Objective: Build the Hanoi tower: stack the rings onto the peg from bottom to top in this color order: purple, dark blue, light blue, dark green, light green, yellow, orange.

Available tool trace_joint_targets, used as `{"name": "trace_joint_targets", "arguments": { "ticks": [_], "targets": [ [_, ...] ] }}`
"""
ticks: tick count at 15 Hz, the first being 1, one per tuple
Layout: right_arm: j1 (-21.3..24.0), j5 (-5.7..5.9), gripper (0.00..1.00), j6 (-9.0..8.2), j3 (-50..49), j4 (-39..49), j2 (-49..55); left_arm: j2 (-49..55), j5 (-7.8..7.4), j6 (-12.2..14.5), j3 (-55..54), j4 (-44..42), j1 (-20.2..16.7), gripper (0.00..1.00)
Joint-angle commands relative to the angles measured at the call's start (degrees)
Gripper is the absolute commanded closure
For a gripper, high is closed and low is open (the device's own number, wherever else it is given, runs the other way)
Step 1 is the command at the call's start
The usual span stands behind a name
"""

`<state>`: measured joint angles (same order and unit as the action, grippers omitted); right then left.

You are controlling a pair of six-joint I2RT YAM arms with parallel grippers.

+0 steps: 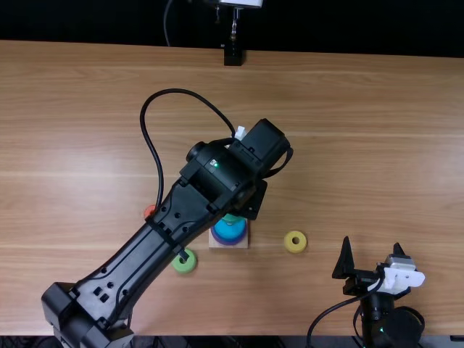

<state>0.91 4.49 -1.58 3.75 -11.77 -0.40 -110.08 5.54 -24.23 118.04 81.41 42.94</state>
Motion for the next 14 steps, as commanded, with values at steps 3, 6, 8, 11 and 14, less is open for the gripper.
{"name": "trace_joint_targets", "arguments": {
  "ticks": [3,6,8,11,14],
  "targets": [
    [0.1,0.78,0.0,-0.21,-2.9,-3.5,0.4,-1.1,-0.16,-0.5,-1.3,-1.6,0.8,1.0],
    [0.1,0.78,0.0,-0.21,-2.9,-3.5,0.4,-0.9,-0.58,-0.3,-1.2,-1.6,0.8,0.8],
    [0.1,0.78,0.0,-0.21,-2.9,-3.5,0.4,-0.5,-0.58,-0.3,-1.5,-1.6,0.6,0.23],
    [0.1,0.78,0.0,-0.21,-2.9,-3.5,0.4,1.9,-0.58,-0.5,-3.5,-1.5,-0.7,0.0],
    [0.1,0.78,0.0,-0.21,-2.9,-3.5,0.4,5.8,0.37,-0.2,-5.5,-1.7,-4.3,0.0]
  ]
}}
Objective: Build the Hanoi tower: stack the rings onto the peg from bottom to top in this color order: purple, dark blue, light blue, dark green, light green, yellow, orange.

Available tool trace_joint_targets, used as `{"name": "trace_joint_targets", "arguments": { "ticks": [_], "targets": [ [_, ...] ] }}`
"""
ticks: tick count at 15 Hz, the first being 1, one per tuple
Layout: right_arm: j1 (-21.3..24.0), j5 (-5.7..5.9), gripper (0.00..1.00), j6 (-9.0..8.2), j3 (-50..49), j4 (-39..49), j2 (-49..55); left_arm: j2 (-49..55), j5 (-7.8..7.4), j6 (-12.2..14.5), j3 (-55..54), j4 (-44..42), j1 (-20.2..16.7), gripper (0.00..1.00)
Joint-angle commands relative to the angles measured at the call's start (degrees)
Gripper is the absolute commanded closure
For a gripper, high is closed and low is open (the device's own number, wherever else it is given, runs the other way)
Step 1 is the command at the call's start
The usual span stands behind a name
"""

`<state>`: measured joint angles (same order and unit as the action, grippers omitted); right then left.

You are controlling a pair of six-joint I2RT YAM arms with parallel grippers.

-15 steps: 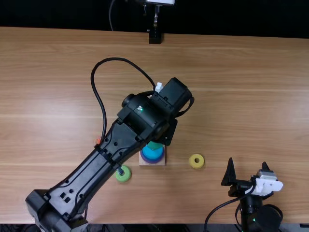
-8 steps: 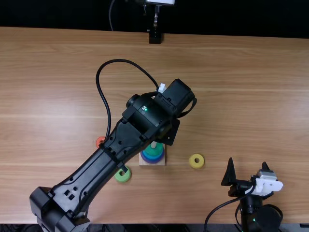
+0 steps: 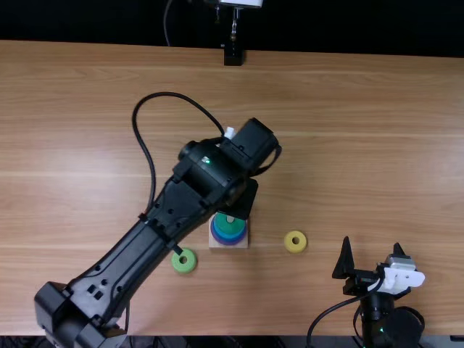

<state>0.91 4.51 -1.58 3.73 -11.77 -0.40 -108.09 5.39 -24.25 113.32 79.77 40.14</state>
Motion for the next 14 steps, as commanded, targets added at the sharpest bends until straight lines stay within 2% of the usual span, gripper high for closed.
{"name": "trace_joint_targets", "arguments": {
  "ticks": [1,4,6,9,10,11,14],
  "targets": [
    [0.1,0.76,0.0,-0.21,-2.8,-3.5,0.4,5.5,0.62,-0.2,-0.9,-0.5,-2.5,0.0],
    [0.1,0.76,0.0,-0.21,-2.8,-3.5,0.4,11.0,2.73,0.2,-8.1,-11.7,-3.4,0.0],
    [0.1,0.76,0.0,-0.21,-2.8,-3.5,0.4,16.3,2.84,0.3,-18.5,-19.5,-3.5,0.0],
    [0.1,0.76,0.0,-0.21,-2.8,-3.5,0.4,23.9,3.37,0.6,-33.4,-24.8,-3.7,0.0],
    [0.1,0.76,0.0,-0.21,-2.8,-3.5,0.4,25.5,5.16,2.2,-36.1,-25.7,-4.7,0.0],
    [0.1,0.76,0.0,-0.21,-2.8,-3.5,0.4,26.6,6.85,5.1,-37.8,-26.5,-5.8,0.0],
    [0.1,0.76,0.0,-0.21,-2.8,-3.5,0.4,28.5,6.53,13.3,-42.9,-28.0,-6.0,0.0]
  ]
}}
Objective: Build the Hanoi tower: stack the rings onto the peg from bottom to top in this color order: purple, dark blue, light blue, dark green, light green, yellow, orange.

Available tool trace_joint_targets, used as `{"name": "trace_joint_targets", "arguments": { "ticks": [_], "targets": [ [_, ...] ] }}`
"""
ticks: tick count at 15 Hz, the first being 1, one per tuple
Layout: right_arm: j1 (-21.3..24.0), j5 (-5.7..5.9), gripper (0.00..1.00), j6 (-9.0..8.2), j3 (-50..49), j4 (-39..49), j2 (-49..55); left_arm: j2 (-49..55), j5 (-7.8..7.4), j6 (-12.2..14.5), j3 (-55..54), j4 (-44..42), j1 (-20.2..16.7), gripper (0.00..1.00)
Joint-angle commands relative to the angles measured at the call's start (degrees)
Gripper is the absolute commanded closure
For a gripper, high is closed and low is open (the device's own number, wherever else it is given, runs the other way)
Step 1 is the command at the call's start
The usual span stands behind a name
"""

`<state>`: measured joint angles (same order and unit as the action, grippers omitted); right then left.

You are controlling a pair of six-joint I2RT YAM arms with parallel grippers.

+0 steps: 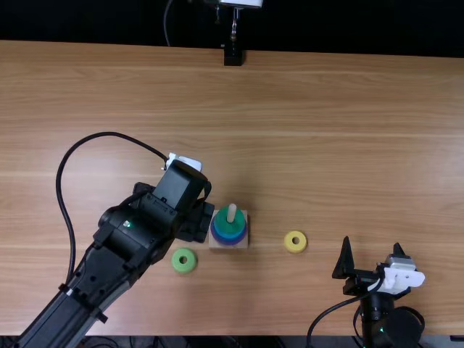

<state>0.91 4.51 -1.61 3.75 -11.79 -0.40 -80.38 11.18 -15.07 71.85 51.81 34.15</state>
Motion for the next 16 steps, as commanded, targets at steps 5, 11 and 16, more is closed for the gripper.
{"name": "trace_joint_targets", "arguments": {
  "ticks": [5,11,16],
  "targets": [
    [0.1,0.76,0.0,-0.19,-2.9,-3.5,0.4,0.7,-6.01,8.4,-12.0,-7.9,1.2,0.0],
    [0.1,0.76,0.0,-0.19,-2.9,-3.5,0.4,0.2,-6.86,8.1,-16.7,-9.0,4.0,0.0],
    [0.1,0.76,0.0,-0.19,-2.9,-3.5,0.4,-0.4,-6.86,7.5,-21.9,-9.2,3.9,0.0]
  ]
}}
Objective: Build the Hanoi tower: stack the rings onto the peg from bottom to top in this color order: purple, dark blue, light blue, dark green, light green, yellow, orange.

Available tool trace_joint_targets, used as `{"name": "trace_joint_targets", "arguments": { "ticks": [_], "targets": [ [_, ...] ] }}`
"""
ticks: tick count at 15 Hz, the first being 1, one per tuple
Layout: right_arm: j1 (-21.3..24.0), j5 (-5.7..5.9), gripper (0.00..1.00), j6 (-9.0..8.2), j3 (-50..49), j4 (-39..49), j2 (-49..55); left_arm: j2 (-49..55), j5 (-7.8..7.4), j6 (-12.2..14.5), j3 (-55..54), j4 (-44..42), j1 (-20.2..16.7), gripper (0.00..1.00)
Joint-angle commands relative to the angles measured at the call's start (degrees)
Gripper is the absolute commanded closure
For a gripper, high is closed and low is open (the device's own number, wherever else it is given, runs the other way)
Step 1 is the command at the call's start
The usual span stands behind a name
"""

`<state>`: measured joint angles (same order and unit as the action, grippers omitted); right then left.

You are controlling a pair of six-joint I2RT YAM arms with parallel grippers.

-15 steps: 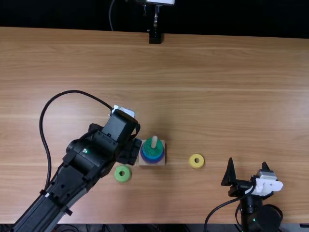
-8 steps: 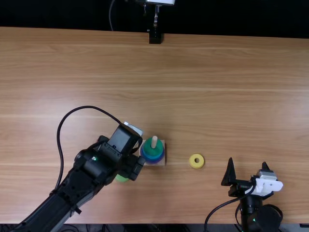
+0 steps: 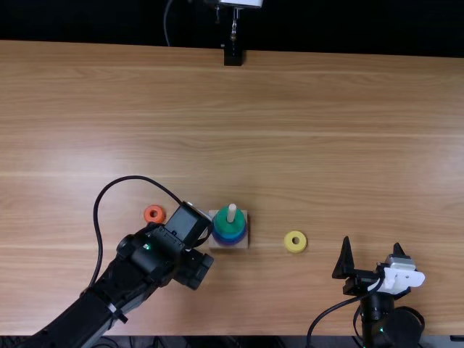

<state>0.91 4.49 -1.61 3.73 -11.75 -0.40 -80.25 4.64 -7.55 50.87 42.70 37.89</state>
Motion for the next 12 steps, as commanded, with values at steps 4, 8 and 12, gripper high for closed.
{"name": "trace_joint_targets", "arguments": {
  "ticks": [4,8,12],
  "targets": [
    [0.1,0.78,0.0,-0.19,-2.8,-3.5,0.4,-3.6,-0.32,0.1,-1.0,-0.7,0.0,0.0],
    [0.1,0.78,0.0,-0.19,-2.8,-3.5,0.4,-6.0,-0.32,0.1,-1.0,-0.8,0.0,0.0],
    [0.1,0.78,0.0,-0.19,-2.8,-3.5,0.4,-8.3,-0.32,0.2,-1.0,-0.8,-0.1,0.0]
  ]
}}
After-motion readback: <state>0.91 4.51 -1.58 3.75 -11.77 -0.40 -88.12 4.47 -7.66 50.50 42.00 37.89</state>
